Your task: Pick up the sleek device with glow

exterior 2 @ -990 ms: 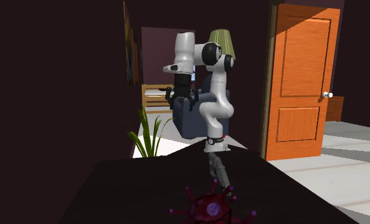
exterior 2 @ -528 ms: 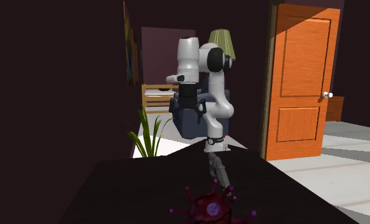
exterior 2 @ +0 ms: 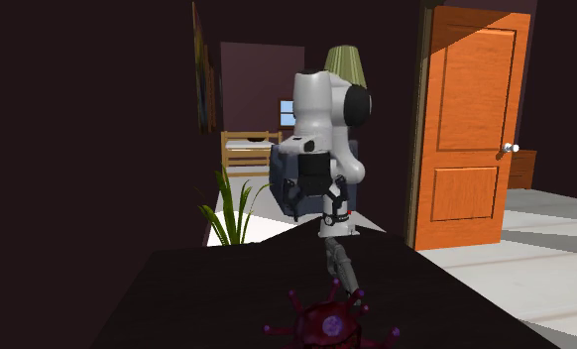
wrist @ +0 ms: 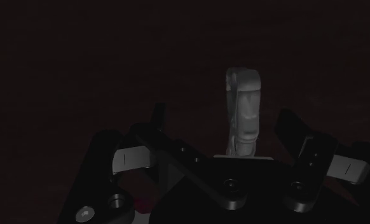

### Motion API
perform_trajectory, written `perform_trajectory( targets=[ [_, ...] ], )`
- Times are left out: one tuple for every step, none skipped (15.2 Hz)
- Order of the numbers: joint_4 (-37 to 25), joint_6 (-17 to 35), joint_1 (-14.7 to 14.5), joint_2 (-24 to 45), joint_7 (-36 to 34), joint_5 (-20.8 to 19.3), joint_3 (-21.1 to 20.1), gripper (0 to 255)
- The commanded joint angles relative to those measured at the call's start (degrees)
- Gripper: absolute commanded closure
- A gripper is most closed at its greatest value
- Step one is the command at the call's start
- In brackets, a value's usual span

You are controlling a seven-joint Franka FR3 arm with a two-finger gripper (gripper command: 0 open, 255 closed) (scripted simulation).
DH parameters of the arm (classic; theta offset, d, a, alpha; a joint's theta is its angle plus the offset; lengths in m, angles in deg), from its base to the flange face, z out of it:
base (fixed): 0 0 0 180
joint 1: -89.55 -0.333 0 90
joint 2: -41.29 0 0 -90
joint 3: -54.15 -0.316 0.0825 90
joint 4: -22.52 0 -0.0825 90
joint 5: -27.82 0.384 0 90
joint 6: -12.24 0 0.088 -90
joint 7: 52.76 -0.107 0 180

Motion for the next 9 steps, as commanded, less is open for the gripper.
perform_trajectory(
  targets=[
    [-3.19,-0.62,-0.88,3.48,1.40,-0.31,-0.77,0],
    [-5.04,-1.07,-1.48,5.32,1.88,-0.53,-1.19,0],
    [-6.93,-1.57,-2.10,7.17,2.36,-0.77,-1.60,0],
    [-8.87,-2.11,-2.75,9.02,2.84,-1.02,-2.01,0],
    [-10.87,-2.69,-3.43,10.89,3.33,-1.28,-2.40,0],
    [-12.09,-3.06,-3.86,12.02,3.62,-1.44,-2.62,0],
    [-11.47,-2.34,-3.85,12.12,3.64,-1.46,-2.59,0],
    [-10.88,-1.63,-3.84,12.24,3.65,-1.48,-2.57,0],
    [-10.30,-0.93,-3.82,12.36,3.67,-1.50,-2.54,0]
  ],
)
